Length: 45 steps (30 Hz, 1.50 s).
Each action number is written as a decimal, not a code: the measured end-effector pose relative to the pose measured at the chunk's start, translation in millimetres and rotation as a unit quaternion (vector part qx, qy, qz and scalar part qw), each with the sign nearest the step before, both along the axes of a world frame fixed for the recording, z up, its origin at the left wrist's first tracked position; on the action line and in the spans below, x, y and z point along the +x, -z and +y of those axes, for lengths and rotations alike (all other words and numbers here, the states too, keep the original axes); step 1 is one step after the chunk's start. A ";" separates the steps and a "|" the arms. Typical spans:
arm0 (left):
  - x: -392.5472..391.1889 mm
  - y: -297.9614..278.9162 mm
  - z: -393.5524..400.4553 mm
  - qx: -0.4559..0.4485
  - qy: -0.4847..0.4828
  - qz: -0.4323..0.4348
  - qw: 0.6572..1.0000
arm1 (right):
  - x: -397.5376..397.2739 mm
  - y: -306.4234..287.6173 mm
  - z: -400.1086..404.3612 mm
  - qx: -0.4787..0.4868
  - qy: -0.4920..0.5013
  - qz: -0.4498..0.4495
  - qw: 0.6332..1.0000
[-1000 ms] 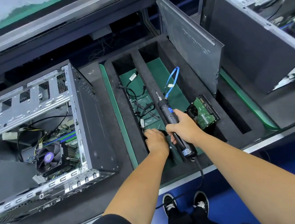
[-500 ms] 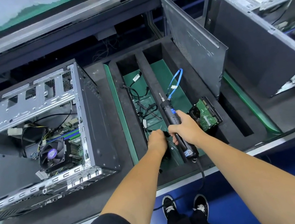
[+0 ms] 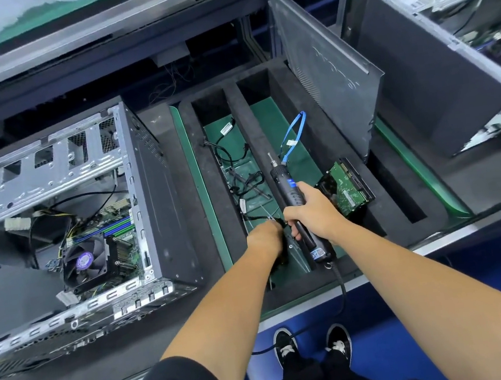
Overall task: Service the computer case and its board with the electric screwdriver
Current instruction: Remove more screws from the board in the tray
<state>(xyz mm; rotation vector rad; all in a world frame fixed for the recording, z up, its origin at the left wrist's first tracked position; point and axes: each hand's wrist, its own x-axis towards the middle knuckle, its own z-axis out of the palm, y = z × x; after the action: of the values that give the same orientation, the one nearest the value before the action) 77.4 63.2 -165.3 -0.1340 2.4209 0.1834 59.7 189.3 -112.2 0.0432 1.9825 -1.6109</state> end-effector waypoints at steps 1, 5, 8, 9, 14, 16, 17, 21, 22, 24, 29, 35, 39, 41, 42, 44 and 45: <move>1.6 2.9 1.4 0.022 -0.015 0.015 1.000 | -0.6 0.7 0.0 -0.001 0.001 0.000 1.000; 4.7 2.5 2.3 0.073 -0.039 0.049 0.995 | -0.7 2.2 -1.4 0.000 0.006 0.004 1.000; -0.8 1.2 0.2 0.062 -0.051 0.043 0.996 | -0.2 2.5 -2.0 -0.002 0.009 0.005 1.000; -3.7 1.0 -1.3 0.061 -0.064 0.049 0.995 | -0.1 2.4 -2.1 -0.003 0.009 0.006 1.000; -14.3 -7.0 -7.2 0.066 -0.127 0.079 0.987 | 0.0 2.8 -2.4 -0.002 0.008 0.007 1.000; -18.5 -11.4 -9.7 0.071 -0.126 0.086 0.986 | -0.8 3.0 -2.5 -0.003 0.009 0.006 1.000; -20.6 -14.9 -10.9 0.074 -0.120 0.087 0.986 | -1.3 3.5 -2.3 -0.004 0.010 0.005 1.000; -27.8 -20.2 -15.6 0.055 -0.076 0.065 0.993 | -1.6 4.7 -1.5 -0.006 0.011 0.000 1.000; -28.3 -21.0 -16.2 0.046 -0.064 0.060 0.995 | -1.3 4.8 -1.6 -0.006 0.011 0.001 1.000; -27.8 -22.6 -16.6 0.034 -0.042 0.059 0.997 | -1.3 5.0 -1.4 -0.005 0.012 0.003 1.000; -16.3 -20.9 -14.8 0.027 0.004 0.080 0.996 | -1.3 4.8 -1.5 -0.008 0.010 0.001 1.000; 3.5 -12.7 -1.2 0.125 0.033 0.093 0.987 | -1.5 5.2 -2.5 -0.007 0.013 0.005 1.000; 8.8 -5.1 5.8 0.144 -0.030 0.120 0.982 | -1.4 5.1 -2.7 -0.006 0.012 0.009 1.000; 9.1 -3.8 6.8 0.145 -0.039 0.126 0.981 | -1.7 5.7 -2.0 -0.007 0.012 0.011 1.000; 9.0 -3.2 7.4 0.143 -0.043 0.126 0.981 | -1.8 6.1 -1.9 -0.008 0.012 0.010 1.000; 8.6 -2.3 9.4 0.141 -0.061 0.127 0.980 | -1.9 6.9 -1.5 -0.008 0.013 0.009 1.000; 8.4 -1.9 10.6 0.142 -0.070 0.126 0.979 | -2.0 7.1 -1.3 -0.008 0.012 0.009 1.000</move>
<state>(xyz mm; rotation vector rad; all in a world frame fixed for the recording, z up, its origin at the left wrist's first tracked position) 85.8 73.8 -163.5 -0.1580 2.6053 0.6422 57.7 188.0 -119.4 0.0479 1.9901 -1.6470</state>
